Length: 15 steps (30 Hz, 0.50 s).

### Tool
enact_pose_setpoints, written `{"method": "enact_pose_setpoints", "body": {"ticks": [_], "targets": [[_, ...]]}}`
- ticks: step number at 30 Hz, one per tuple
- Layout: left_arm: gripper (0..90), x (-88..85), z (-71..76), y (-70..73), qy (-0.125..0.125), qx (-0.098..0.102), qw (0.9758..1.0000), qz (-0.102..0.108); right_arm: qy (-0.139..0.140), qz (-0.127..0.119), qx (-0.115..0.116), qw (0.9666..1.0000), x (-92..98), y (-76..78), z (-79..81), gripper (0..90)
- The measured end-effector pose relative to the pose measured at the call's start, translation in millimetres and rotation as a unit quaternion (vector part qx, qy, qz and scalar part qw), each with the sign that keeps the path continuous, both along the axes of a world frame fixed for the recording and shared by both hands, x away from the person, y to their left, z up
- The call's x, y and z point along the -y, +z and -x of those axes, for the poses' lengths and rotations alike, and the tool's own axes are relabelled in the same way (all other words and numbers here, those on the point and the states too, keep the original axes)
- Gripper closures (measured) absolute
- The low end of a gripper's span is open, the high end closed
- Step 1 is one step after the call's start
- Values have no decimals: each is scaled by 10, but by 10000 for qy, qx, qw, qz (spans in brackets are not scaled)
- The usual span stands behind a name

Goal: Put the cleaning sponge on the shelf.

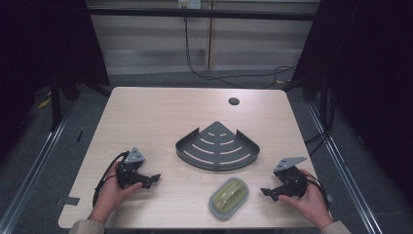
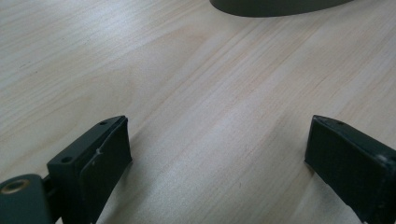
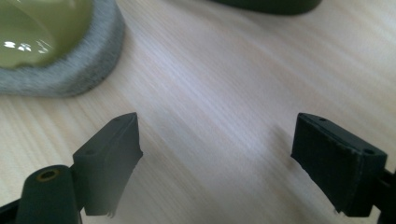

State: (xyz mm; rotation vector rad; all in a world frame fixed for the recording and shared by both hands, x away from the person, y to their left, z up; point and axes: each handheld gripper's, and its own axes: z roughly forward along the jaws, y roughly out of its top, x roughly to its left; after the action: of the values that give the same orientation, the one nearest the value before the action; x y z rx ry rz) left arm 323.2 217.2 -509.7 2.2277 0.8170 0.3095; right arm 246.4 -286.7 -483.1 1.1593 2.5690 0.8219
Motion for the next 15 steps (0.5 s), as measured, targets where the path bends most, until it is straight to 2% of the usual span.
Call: {"method": "enact_pose_setpoints", "body": {"ticks": [3, 4, 6, 10, 12, 13, 14, 15], "targets": [[62, 0, 0, 0, -3, 2, 10000, -1, 150, -102, -6, 9998, -30, 78, -11, 162], [62, 0, 0, 0, -1, 3, 10000, -4, 348, -165, 14, 9993, -85, 169, -21, 179], [62, 0, 0, 0, 5, 9, 10000, -9, 565, -164, 25, 9983, -159, 223, -31, 179], [62, 0, -1, 0, -4, 3, 10000, -1, 1179, -90, 64, 9930, -408, 335, -26, 179], [62, 0, -1, 0, -4, 4, 10000, -2, 1270, -78, 56, 9919, -454, 347, -25, 178], [62, 0, -1, 0, -4, 4, 10000, -2, 1567, 0, 29, 9876, -593, 370, -23, 178], [62, 0, -1, 0, -4, 4, 10000, -2, 1661, 31, 24, 9861, -636, 376, -20, 178], [62, 0, -1, 0, -4, 4, 10000, -2, 1661, 31, 24, 9861, -636, 376, -20, 178]]}}
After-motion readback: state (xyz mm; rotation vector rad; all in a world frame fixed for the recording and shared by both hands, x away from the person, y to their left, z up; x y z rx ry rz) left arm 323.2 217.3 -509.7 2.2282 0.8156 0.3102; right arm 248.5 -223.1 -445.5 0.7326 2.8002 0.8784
